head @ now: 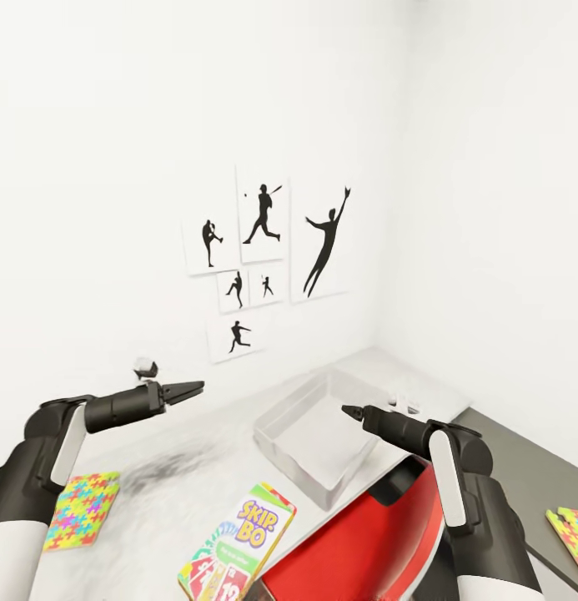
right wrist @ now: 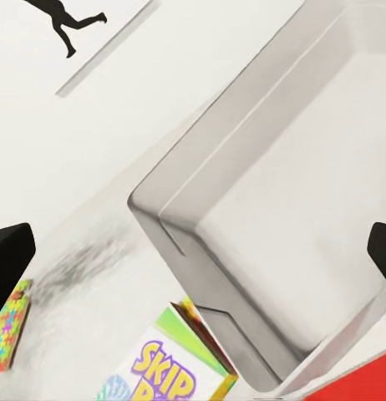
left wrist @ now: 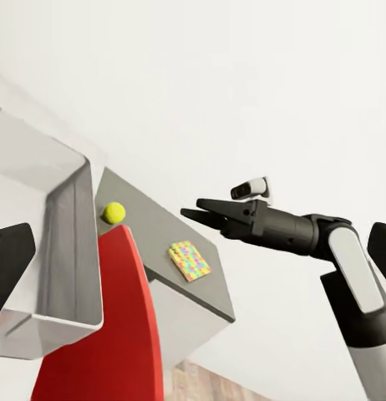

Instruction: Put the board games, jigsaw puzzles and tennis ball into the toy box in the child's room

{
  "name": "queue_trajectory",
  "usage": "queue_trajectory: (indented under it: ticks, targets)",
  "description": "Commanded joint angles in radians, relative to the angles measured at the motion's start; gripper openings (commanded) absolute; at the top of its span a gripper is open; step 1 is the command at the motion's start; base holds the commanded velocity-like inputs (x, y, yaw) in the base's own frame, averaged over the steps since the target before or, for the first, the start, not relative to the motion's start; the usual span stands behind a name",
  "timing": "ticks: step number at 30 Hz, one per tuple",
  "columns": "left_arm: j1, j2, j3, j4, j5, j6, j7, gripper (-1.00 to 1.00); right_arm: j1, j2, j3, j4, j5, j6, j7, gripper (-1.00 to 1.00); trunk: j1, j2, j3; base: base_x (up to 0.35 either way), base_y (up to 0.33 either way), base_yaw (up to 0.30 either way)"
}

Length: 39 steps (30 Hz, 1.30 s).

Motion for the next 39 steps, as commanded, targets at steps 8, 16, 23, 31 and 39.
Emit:
queue_trajectory:
  ticks: [8, 16, 23, 31, 39]
  targets:
    - [0.001, 0.004, 0.011, -0.005, 0.003, 0.006, -0.013, 1.00, -0.001, 0.002, -0.002, 0.000, 0.003, 0.004, 0.007, 1.00, 0.000, -0.001, 0.003, -0.024, 0.009, 0.000]
    - [0.002, 0.004, 0.011, -0.007, 0.003, 0.003, -0.014, 1.00, -0.001, 0.004, -0.002, 0.002, 0.003, 0.003, 0.007, 1.00, 0.000, -0.001, 0.011, -0.013, 0.001, 0.000]
    - [0.002, 0.003, 0.008, -0.009, 0.004, 0.003, -0.014, 1.00, -0.001, 0.003, -0.004, 0.001, 0.003, 0.003, 0.007, 1.00, 0.000, -0.001, 0.020, -0.185, 0.000, 0.000]
    - [0.002, 0.002, 0.011, -0.010, 0.003, 0.003, -0.014, 1.00, -0.001, 0.003, -0.004, -0.001, 0.003, 0.002, 0.008, 1.00, 0.000, -0.001, 0.028, -0.141, 0.000, 0.000]
    - [0.002, -0.002, 0.011, -0.024, 0.003, 0.003, -0.014, 1.00, 0.003, 0.002, -0.002, -0.001, 0.004, -0.063, 0.006, 1.00, 0.000, -0.001, 0.029, -0.012, 0.000, 0.000]
